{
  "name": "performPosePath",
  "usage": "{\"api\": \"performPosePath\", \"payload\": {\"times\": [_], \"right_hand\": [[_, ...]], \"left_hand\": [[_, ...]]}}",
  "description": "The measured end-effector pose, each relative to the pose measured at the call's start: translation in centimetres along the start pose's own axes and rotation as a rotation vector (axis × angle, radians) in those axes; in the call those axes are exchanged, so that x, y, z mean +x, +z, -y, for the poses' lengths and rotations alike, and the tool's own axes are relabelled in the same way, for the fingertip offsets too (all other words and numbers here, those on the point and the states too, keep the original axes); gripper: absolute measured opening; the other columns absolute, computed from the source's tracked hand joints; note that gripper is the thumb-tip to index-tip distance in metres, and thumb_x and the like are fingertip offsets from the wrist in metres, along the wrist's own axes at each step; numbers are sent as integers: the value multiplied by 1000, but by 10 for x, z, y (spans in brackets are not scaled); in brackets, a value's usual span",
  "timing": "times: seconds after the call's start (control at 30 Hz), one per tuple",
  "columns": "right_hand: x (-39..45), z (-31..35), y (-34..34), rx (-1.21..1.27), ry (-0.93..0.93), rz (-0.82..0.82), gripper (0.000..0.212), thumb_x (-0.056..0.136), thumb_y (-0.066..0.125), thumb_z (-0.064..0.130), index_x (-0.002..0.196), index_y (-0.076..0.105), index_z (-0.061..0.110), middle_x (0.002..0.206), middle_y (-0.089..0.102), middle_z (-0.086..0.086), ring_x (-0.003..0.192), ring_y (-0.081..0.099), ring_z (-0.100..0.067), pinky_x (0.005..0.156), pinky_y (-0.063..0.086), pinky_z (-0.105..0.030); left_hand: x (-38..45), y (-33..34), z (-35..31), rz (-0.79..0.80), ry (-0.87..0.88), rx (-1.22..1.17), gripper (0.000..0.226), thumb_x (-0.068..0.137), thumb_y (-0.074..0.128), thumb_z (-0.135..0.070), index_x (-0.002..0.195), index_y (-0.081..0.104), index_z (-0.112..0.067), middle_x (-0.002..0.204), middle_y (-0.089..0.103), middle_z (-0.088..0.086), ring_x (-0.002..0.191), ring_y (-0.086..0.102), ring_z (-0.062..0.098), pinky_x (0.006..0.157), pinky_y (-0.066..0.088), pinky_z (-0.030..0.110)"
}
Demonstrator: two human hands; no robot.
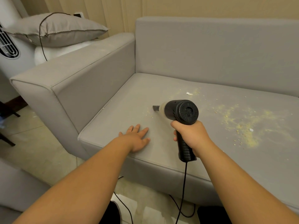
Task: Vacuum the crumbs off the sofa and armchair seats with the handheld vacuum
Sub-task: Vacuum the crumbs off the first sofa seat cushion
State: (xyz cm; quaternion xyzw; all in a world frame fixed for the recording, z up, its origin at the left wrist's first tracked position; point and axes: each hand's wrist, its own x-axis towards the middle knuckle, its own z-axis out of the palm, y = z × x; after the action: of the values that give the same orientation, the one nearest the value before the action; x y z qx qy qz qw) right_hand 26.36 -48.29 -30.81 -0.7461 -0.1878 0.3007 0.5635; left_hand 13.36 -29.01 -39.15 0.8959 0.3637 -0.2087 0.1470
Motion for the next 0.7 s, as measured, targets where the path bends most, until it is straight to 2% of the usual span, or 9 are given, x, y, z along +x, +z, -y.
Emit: {"api": "performPosePath", "payload": {"times": [0.2,0.37,0.57,0.7], "right_hand": [[5,1,12,19,23,37,19,85,75,16,99,73,3,74,71,-11,58,69,-20,70,59,-37],[4,3,18,-37,5,133,10,86,76,17,90,72,8,74,74,-9,59,71,-19,71,60,-37],[-5,0,-1,2,4,2,16,86,76,16,96,73,3,70,72,-10,59,69,-21,71,59,-39],[-19,0,-10,34,27,45,15,87,76,14,98,72,5,71,71,-12,60,69,-24,71,60,-40]], "left_hand": [[-3,3,7,14,-17,5,66,102,22,-69,159,-7,-53,171,-18,-9,159,-13,24,121,3,70],[0,10,11,15,0,53,68,100,20,-73,158,-9,-54,171,-20,-8,158,-15,25,120,1,71],[-10,8,3,15,16,32,67,101,21,-71,160,-5,-52,171,-18,-9,159,-13,24,120,2,70],[-19,11,-5,33,28,37,68,101,21,-72,160,-5,-51,171,-18,-8,159,-12,25,120,4,72]]}}
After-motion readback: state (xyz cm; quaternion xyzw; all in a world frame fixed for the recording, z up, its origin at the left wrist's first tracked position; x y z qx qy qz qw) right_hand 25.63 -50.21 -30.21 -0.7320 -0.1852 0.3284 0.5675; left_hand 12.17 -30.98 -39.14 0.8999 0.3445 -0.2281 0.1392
